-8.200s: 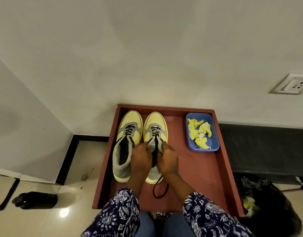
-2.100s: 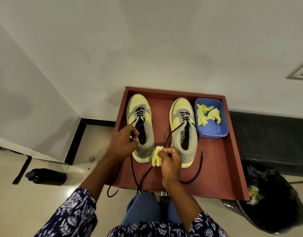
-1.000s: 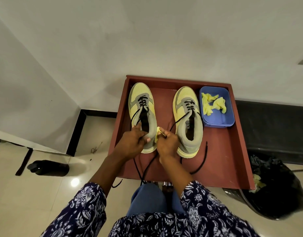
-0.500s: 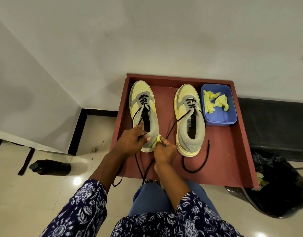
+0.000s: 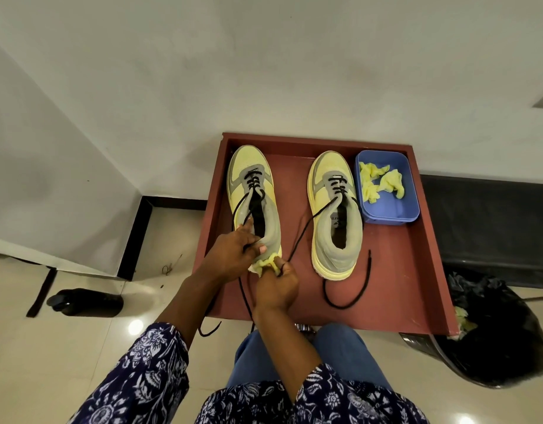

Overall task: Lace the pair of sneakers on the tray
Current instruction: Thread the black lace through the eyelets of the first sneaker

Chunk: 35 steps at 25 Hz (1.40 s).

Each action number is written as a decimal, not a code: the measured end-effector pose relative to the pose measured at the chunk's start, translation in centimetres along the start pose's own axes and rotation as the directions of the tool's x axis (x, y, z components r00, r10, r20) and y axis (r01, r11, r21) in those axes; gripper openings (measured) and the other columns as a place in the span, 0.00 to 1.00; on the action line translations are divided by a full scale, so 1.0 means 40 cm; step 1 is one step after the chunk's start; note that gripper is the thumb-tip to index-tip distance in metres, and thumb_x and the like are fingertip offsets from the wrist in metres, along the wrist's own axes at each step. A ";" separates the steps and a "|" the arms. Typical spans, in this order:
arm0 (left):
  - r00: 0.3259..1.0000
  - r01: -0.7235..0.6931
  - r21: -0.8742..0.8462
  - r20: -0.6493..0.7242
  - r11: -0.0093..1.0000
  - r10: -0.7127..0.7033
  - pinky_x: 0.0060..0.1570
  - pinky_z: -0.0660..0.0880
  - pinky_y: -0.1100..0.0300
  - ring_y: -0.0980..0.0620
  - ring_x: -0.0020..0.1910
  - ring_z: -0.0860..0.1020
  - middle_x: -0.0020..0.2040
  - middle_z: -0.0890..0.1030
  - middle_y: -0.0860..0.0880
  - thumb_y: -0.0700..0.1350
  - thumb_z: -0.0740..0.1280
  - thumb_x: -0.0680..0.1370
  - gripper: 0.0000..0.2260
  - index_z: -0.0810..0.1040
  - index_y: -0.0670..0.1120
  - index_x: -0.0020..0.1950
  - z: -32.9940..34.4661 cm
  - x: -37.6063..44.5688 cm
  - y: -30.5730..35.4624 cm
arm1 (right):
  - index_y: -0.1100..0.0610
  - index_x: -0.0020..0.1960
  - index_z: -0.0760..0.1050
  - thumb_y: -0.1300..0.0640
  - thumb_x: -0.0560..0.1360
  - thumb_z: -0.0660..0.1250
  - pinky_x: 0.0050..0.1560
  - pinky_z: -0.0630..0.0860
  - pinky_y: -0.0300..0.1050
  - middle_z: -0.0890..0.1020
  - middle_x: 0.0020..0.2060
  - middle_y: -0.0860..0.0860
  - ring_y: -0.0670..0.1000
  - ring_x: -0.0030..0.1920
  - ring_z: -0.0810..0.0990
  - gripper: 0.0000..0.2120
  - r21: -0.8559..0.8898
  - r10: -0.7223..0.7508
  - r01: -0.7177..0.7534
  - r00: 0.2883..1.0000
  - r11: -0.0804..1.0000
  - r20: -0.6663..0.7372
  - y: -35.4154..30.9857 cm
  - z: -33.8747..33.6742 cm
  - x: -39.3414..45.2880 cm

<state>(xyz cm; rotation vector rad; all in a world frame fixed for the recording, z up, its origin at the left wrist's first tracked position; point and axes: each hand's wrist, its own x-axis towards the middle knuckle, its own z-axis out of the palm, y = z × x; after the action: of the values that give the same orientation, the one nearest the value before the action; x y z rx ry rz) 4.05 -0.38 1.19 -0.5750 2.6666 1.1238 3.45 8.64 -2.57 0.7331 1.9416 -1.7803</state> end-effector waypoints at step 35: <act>0.988 -0.001 -0.035 -0.154 0.999 -0.005 0.65 0.65 0.58 0.46 0.72 0.63 0.75 0.58 0.45 0.45 0.64 0.77 0.15 0.76 0.41 0.61 0.037 -0.011 0.002 | 0.65 0.57 0.75 0.68 0.77 0.59 0.48 0.75 0.32 0.76 0.44 0.49 0.40 0.42 0.77 0.10 -0.057 -0.294 0.299 0.952 0.952 0.086 0.036 -0.031 0.067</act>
<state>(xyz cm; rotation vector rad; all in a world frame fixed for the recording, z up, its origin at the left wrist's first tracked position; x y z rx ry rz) 4.44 0.87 0.37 -0.6980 2.7795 1.1727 2.31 10.23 -5.20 0.3564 2.1392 -1.8666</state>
